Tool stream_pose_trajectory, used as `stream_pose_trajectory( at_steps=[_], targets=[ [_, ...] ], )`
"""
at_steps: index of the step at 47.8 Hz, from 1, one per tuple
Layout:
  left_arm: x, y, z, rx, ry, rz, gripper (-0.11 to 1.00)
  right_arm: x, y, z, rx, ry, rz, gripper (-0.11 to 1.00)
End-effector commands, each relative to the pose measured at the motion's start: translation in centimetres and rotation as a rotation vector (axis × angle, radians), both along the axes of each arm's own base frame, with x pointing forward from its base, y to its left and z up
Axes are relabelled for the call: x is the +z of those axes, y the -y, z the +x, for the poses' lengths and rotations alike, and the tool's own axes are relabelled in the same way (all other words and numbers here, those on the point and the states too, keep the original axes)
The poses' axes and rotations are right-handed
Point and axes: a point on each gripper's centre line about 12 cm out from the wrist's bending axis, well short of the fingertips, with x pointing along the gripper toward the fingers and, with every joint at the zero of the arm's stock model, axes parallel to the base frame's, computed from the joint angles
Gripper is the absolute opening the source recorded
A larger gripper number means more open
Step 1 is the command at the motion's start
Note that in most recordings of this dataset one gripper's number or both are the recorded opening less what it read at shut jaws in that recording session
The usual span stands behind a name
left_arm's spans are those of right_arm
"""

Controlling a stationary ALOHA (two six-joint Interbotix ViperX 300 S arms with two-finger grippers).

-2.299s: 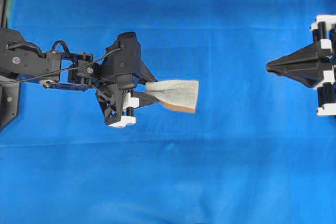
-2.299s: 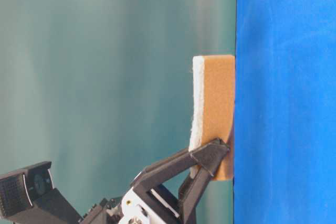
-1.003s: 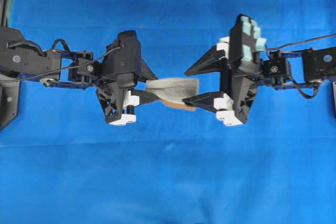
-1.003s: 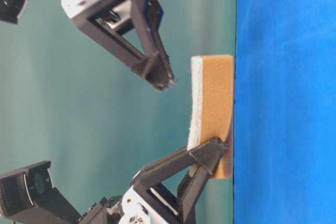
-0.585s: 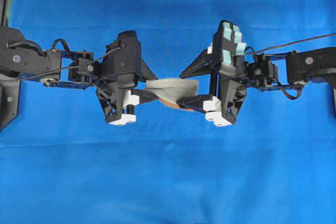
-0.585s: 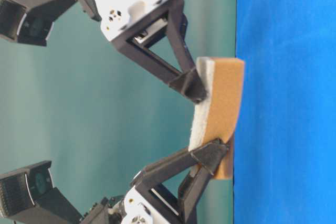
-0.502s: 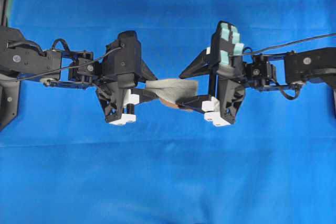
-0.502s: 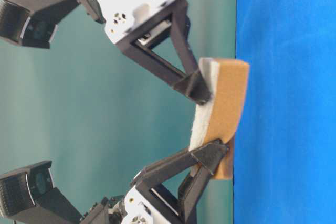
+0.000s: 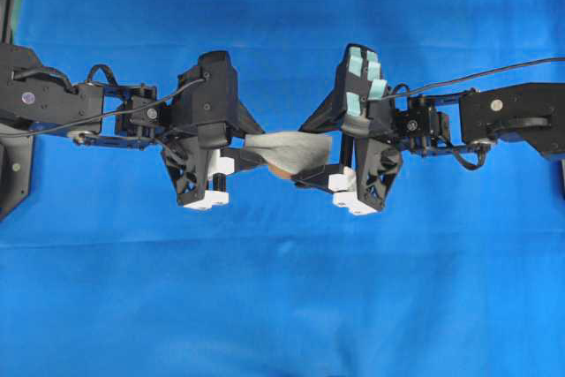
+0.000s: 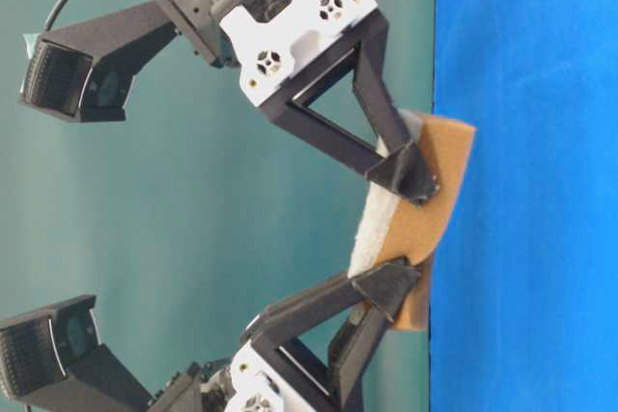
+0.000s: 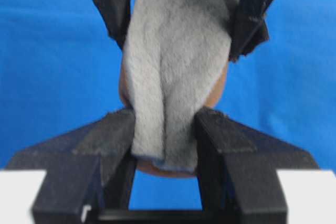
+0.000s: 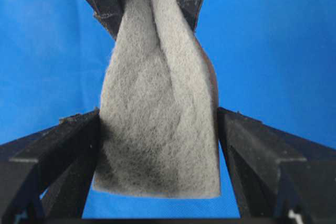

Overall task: Hand over the sponge with the left arm and wipe it with the right arm.
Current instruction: 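Close the right gripper on the sponge's right end, then open the left gripper and pull it back left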

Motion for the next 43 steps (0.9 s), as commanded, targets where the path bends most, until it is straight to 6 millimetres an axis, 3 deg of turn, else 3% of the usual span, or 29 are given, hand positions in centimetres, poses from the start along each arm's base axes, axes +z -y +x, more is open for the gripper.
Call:
stream_pose_trajectory(
  at_steps=[1,8,15,31,33,40,43],
  targets=[
    [1.4,0.1,0.1,-0.001,0.048,0.000,0.26,1.1,0.0,0.4,0.004,0.031,-0.006,0.75],
    [1.3,0.1,0.1,-0.002,0.041,0.001,0.26,1.4,0.0,0.5,0.010,0.037,-0.015,0.71],
    [1.5,0.1,0.2,-0.004,0.049,0.003,0.26,1.6,0.0,0.5,0.014,0.029,-0.022,0.53],
    [1.5,0.1,0.0,-0.005,0.060,0.004,0.24,1.8,-0.2,0.1,0.021,0.022,-0.023,0.53],
    [1.5,0.1,-0.2,-0.005,0.061,0.004,0.29,1.9,-0.3,0.0,0.023,0.020,-0.025,0.53],
    [1.8,0.1,-1.2,-0.005,0.092,0.005,0.73,2.3,-0.6,-0.8,0.030,0.017,-0.023,0.53],
    [2.2,0.1,-1.9,-0.005,0.115,0.005,0.86,2.3,-0.7,-1.1,0.033,0.014,-0.023,0.53]
  ],
)
